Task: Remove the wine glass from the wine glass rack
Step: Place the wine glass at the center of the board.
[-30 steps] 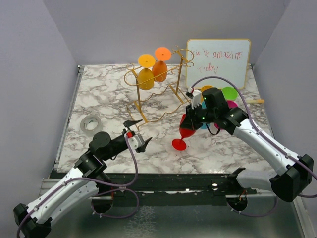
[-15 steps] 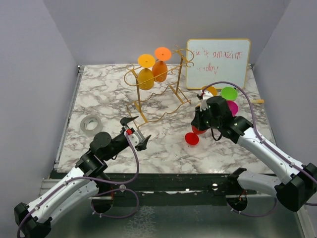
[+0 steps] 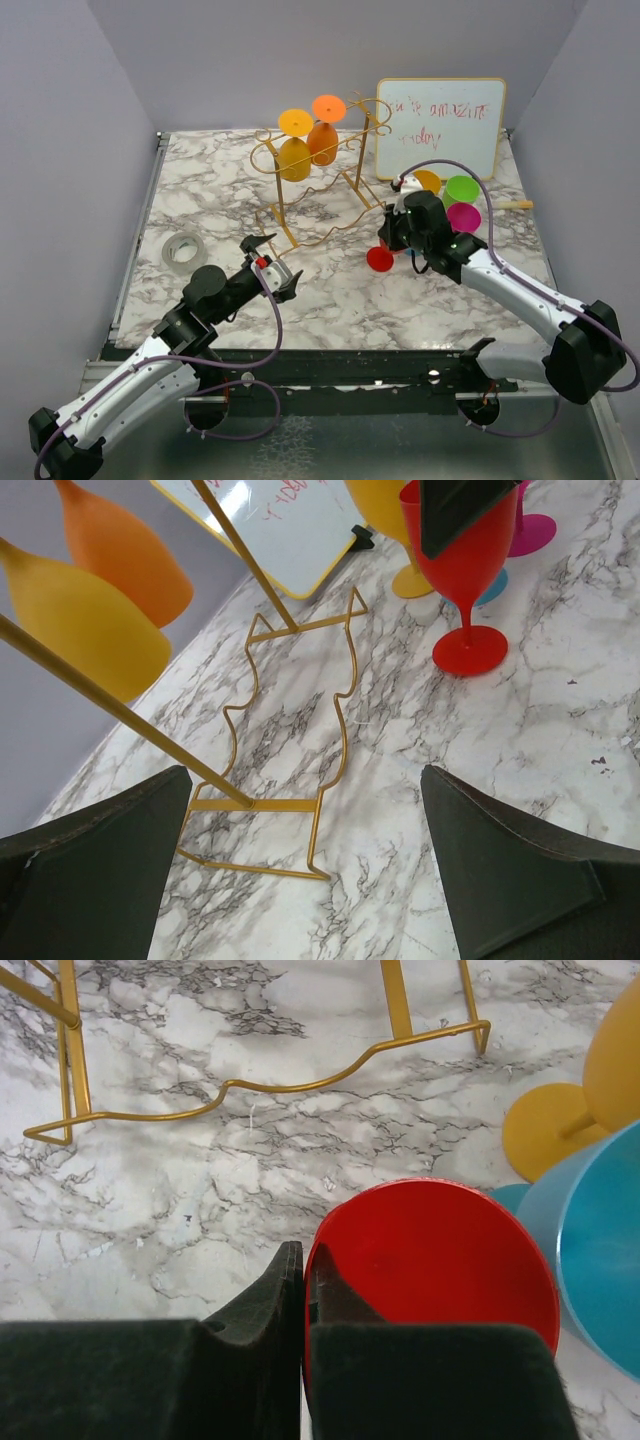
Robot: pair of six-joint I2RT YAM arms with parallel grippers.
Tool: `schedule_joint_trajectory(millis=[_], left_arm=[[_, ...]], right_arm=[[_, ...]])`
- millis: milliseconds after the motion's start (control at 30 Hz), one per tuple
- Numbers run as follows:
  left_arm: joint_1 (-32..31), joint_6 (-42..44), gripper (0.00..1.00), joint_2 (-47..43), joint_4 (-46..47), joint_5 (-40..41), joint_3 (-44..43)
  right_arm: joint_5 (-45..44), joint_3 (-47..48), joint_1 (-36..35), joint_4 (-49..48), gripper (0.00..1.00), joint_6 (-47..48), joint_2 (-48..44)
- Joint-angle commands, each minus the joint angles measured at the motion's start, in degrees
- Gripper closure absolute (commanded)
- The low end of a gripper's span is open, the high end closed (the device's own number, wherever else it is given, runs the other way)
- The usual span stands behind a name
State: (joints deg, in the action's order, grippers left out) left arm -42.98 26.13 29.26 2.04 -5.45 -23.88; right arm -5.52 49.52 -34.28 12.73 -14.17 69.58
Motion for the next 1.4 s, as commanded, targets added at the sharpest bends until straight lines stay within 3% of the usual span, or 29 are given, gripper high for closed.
schedule_joint_trajectory(millis=[0,333,600,933,1167,1367], left_arm=[[0.0,-0.47,0.01,-0.5,-0.03,1.32,-0.96],[0.06,-0.29,0.01,-0.45,0.25,0.9,-0.72],[0.18,-0.2,0.01,0.33,0.45,0.16,-0.72],[0.33,-0.07,0.01,-0.34,0.5,0.2,-0.55],[0.35,-0.03,0.01,-0.87,0.61,0.4,-0.31],[0.4,0.06,0.01,-1.06,0.57,0.69,-0.36]], right_arm=[[-2.51,3.38,-0.26,-3.51,0.99,2.41,2.74],[3.43,5.27,-0.26,-2.31,0.99,5.19,4.3],[-5.65,8.62,-4.43,0.24,0.99,7.83,8.45],[-12.8,10.0,-4.66,0.77,0.92,6.95,11.14],[-8.93,14.45,-4.65,7.52,0.91,4.65,16.27],[-9.15,14.86,-4.66,7.32,0.83,3.88,16.68]])
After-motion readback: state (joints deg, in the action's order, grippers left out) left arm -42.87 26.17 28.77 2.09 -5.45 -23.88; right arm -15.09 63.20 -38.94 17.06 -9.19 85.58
